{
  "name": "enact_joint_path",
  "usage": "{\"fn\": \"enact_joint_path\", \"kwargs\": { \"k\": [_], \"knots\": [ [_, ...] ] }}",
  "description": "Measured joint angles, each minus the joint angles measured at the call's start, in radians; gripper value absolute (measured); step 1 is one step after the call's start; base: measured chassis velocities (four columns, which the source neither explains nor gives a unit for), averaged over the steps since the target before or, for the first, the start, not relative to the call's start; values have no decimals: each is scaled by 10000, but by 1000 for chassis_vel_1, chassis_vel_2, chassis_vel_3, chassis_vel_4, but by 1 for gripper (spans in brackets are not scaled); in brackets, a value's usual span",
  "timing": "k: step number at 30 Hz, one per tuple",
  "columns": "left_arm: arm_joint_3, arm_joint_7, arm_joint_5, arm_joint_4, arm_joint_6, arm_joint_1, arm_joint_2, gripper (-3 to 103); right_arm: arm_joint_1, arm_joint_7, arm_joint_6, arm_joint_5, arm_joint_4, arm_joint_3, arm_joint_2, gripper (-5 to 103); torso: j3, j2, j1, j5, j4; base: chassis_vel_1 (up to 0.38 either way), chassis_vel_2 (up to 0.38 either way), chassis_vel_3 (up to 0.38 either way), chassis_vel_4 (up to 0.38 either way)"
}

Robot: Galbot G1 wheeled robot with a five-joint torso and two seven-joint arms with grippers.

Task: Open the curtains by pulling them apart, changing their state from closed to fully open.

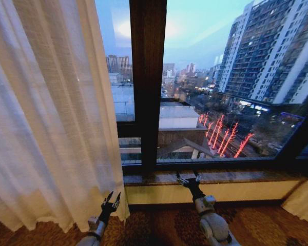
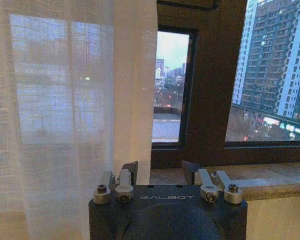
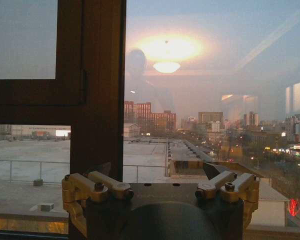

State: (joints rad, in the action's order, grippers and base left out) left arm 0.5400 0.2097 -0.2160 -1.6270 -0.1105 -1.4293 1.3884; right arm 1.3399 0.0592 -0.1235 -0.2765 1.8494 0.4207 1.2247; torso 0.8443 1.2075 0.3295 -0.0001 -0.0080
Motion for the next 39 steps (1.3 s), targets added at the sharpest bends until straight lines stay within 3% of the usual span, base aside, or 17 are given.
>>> {"fn": "enact_joint_path", "kwargs": {
  "k": [18, 19, 21, 25, 26, 30, 31, 35, 39],
  "knots": [
    [-11, -131, -6, -45, -1, -2, -11, 50, 0, 0, 0, 0, 0, 0, 0, 100, 0, -1, 0, -1, 0, 0, 0, 0, 0],
    [-35, -444, -43, -230, 10, -6, -59, 59, 0, 0, 0, 0, 0, 0, 0, 100, 0, 0, 0, -1, 1, 0, 0, 0, 0],
    [-58, -745, -82, -405, 24, -8, -110, 59, 0, -1, 0, 0, 0, 0, 0, 100, 0, 0, 0, 1, 0, 0, 0, 0, 0],
    [-184, -2060, -263, -1150, 124, -29, -326, 81, 0, 0, 0, 0, 0, 0, 0, 100, 0, 0, 0, 1, 0, 0, 0, 0, 0],
    [-184, -2060, -263, -1150, 124, -29, -326, 81, 0, 0, 0, 0, 0, 0, 0, 100, 0, 0, 0, 1, 0, 0, 0, 0, 0],
    [-315, -3476, -455, -1941, 237, -55, -553, 97, 0, 0, 0, 0, 0, 0, 0, 100, 0, -1, 0, 0, 0, 0, 0, 0, 0],
    [-315, -3476, -455, -1941, 237, -55, -553, 97, 0, 0, 0, 0, 0, 0, 0, 100, 0, -1, 0, 0, 0, 0, 0, 0, 0],
    [-424, -4726, -615, -2647, 328, -76, -761, 100, 0, 0, 0, 0, 0, 0, 0, 100, 0, 0, 0, 2, 0, 0, 0, 0, 0],
    [-436, -4813, -627, -2686, 339, -80, -772, 100, 0, 0, 0, 0, 0, 0, 0, 100, 0, 0, 0, 0, 0, 0, 0, 0, 0]
  ]
}}
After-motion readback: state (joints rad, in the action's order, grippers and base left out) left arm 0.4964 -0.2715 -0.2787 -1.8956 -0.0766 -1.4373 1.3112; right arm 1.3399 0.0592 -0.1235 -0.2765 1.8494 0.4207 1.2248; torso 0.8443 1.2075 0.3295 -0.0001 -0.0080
